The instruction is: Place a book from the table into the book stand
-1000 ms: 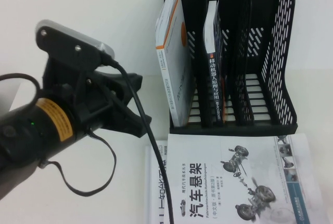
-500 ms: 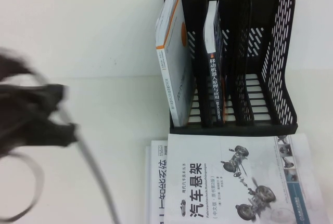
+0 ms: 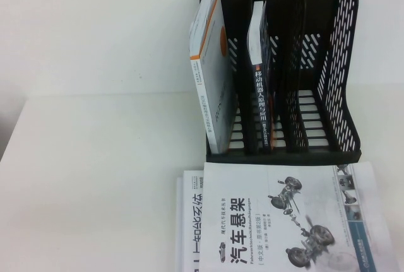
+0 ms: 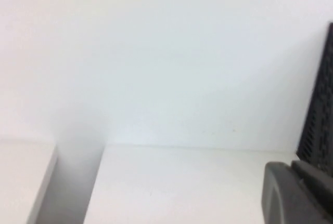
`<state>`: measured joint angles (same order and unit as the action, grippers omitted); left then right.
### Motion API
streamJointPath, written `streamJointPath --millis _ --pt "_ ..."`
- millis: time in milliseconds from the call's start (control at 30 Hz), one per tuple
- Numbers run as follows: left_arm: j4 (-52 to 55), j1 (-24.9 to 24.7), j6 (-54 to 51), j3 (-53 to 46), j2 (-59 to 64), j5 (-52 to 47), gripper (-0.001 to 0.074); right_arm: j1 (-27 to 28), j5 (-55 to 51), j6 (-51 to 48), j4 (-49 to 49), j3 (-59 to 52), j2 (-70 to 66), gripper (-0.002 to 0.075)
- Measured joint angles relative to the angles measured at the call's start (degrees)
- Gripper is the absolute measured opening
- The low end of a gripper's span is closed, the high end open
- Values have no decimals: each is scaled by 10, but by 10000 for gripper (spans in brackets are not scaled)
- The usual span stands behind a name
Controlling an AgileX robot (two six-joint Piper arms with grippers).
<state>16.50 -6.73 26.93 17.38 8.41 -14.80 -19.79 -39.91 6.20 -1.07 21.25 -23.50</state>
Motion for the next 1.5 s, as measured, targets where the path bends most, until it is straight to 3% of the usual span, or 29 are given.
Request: streamJointPath --millis 133,500,600,733,867,1200,1500 --pt "-54 40 0 -76 -75 -5 -2 0 0 0 0 0 0 -3" --pt "-71 45 -15 -182 -89 49 -2 0 0 0 -1 0 0 -3" --pt "-108 45 -74 -187 -89 77 -2 0 0 0 -1 0 0 -3" --pt "-160 38 -137 -187 -90 36 -2 0 0 0 -1 0 0 -3" --pt "-179 20 -158 -185 -90 -29 -2 0 0 0 -1 0 0 -3" --pt "-191 -1 -182 -185 -90 -35 -2 0 0 0 -1 0 0 -3" --pt "-223 -1 -274 -185 -90 -35 -2 0 0 0 -1 0 0 -3"
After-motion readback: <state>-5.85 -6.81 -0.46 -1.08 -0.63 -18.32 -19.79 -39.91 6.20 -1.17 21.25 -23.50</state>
